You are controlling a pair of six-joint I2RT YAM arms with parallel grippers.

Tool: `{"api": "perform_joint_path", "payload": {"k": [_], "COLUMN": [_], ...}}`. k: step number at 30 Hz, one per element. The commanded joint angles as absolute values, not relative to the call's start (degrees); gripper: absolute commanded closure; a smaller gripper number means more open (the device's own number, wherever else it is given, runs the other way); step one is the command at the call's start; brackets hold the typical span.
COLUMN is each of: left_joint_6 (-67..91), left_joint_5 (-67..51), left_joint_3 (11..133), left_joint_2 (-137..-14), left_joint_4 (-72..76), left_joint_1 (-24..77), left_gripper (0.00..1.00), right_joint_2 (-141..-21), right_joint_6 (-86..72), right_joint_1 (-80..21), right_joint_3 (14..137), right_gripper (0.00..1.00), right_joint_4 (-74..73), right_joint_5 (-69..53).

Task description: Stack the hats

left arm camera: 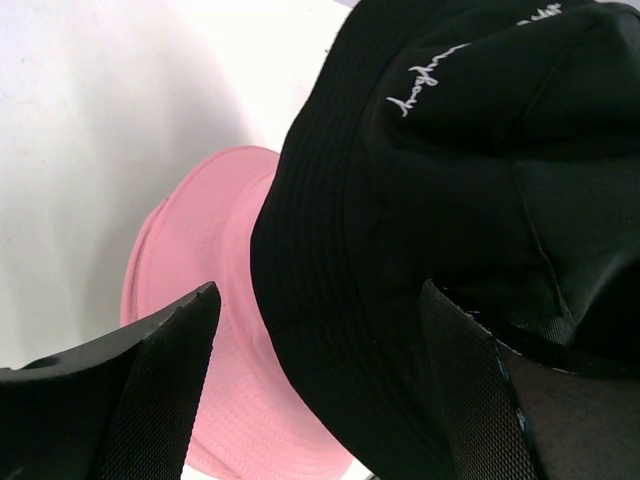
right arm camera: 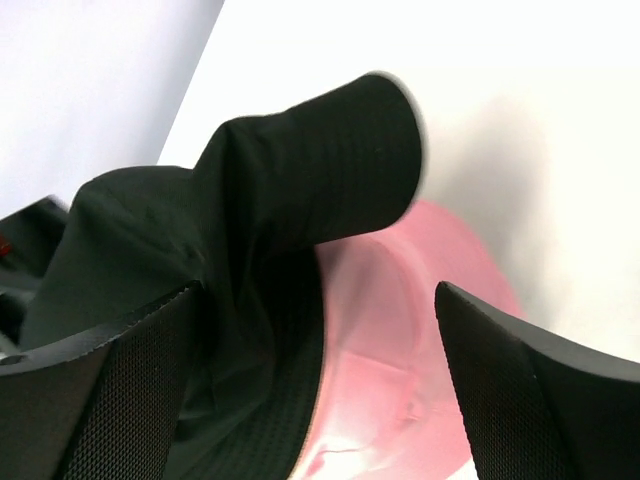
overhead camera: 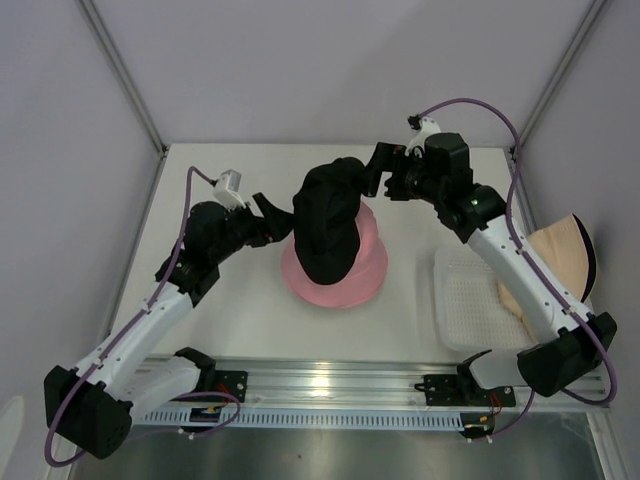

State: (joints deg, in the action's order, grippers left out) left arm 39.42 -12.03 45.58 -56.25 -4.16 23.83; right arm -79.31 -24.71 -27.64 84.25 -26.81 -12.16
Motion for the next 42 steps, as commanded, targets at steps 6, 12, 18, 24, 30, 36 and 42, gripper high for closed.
{"api": "perform_joint_path", "payload": {"k": [6,12,18,24,30,36,42], "left_joint_6": [39.11,38.76,38.32,37.88,37.35,37.0,36.74], "left_joint_5": [-14.5,-15.29,-15.65,-14.94,-13.98,-13.71,-13.36], "left_joint_3": [46.14,46.32,46.49,46.67,47.2,48.34,49.13], "left_joint_2": [-55.89,-57.13,-58.45,-59.24,-59.85,-60.12,-59.94], "left_joint_4": [-0.44,-0.26,-0.35,-0.35,-1.31,-2.11,-3.16], "left_joint_1": [24.35,24.43,25.05,25.22,25.22,25.22,25.22], "left_gripper": [0.15,0.15,0.16,0.16,0.16,0.16,0.16], "right_joint_2": [-71.55,-69.61,-70.92,-76.98,-83.23,-87.71,-92.01], "right_joint_6": [-24.08,-25.92,-30.49,-35.94,-44.99,-49.2,-55.02], "right_joint_1": [-26.72,-21.01,-17.76,-17.75,-17.75,-18.9,-19.95], "right_joint_3": [75.15,75.85,70.94,67.85,65.31,64.17,63.45], "right_gripper": [0.01,0.0,0.01,0.07,0.09,0.09,0.12], "right_joint_4": [-17.59,-15.03,-8.01,6.05,24.57,30.65,37.8], "right_joint_5": [-0.8,-1.32,-5.52,-20.29,-28.12,-28.12,-31.02]}}
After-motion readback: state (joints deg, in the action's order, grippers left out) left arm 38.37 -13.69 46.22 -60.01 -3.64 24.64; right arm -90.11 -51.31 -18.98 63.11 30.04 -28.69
